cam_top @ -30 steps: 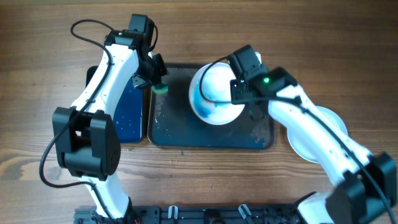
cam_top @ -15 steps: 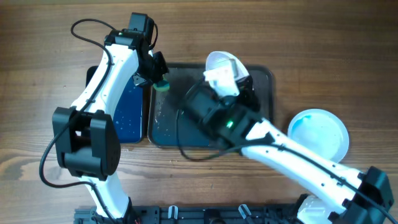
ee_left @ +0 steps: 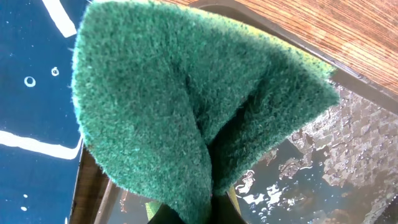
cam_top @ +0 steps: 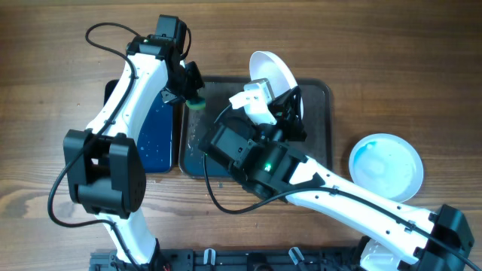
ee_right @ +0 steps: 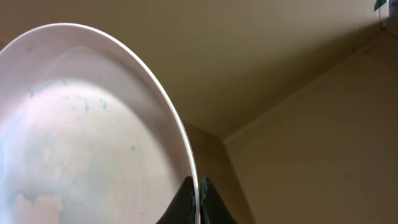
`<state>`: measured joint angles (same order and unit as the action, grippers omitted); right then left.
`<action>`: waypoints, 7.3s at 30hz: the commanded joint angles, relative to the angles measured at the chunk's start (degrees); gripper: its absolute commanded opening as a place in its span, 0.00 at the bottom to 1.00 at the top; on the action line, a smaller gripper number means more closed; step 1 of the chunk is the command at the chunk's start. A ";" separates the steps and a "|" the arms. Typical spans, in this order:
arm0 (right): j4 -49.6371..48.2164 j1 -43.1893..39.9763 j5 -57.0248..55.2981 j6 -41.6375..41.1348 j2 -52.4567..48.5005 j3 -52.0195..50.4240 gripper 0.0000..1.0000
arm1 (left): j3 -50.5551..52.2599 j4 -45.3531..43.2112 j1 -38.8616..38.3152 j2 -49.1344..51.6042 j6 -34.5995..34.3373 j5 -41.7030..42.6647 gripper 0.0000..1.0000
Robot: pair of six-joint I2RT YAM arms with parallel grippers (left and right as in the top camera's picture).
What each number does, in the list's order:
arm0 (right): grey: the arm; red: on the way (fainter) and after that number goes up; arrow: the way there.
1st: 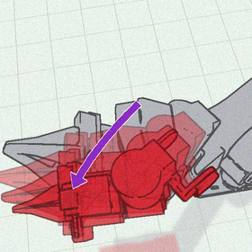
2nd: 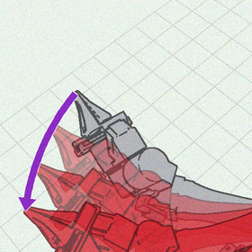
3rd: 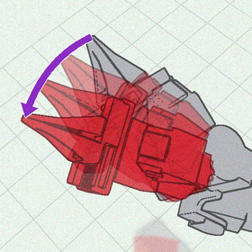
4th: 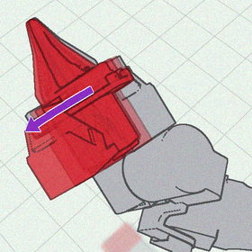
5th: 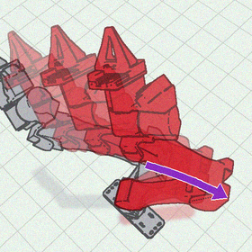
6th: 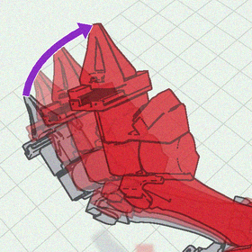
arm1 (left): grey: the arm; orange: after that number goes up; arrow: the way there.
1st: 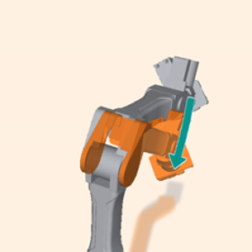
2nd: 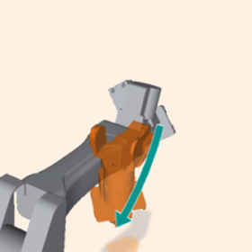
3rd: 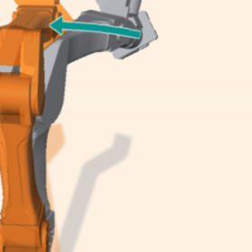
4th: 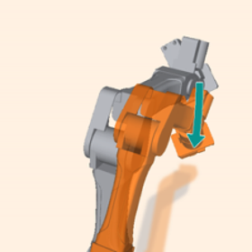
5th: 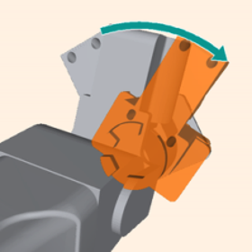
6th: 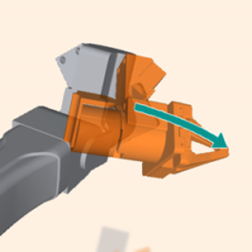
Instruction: Clean dirty plates on tray and stack at the side
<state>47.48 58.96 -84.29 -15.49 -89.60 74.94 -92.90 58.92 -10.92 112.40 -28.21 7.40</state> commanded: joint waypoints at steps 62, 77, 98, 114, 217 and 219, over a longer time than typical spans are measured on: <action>12.15 -76.17 92.04 -10.21 11.43 -3.02 0.04 | 3.28 3.21 15.19 -9.33 32.28 -4.90 1.00; 7.74 -94.57 85.96 -10.69 11.52 -26.18 0.04 | 3.28 3.21 15.19 -9.33 32.28 -4.90 1.00; 0.37 -97.39 85.37 -8.35 11.72 -37.27 0.06 | 3.28 3.21 15.19 -9.33 32.28 -4.90 1.00; -6.08 -97.29 96.45 0.42 11.72 -39.71 0.31 | 3.28 3.21 15.19 -9.33 32.28 -4.90 1.00; -49.11 -57.79 105.94 21.05 89.42 -74.64 1.00 | 3.28 3.21 15.19 -9.33 32.28 -4.90 1.00; -49.20 -57.79 106.05 19.15 89.39 -74.64 1.00 | 3.28 3.21 15.19 -9.33 32.28 -4.90 1.00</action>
<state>-0.97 0.73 19.75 6.28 -1.15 0.38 -89.14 62.11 4.49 103.18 3.62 2.00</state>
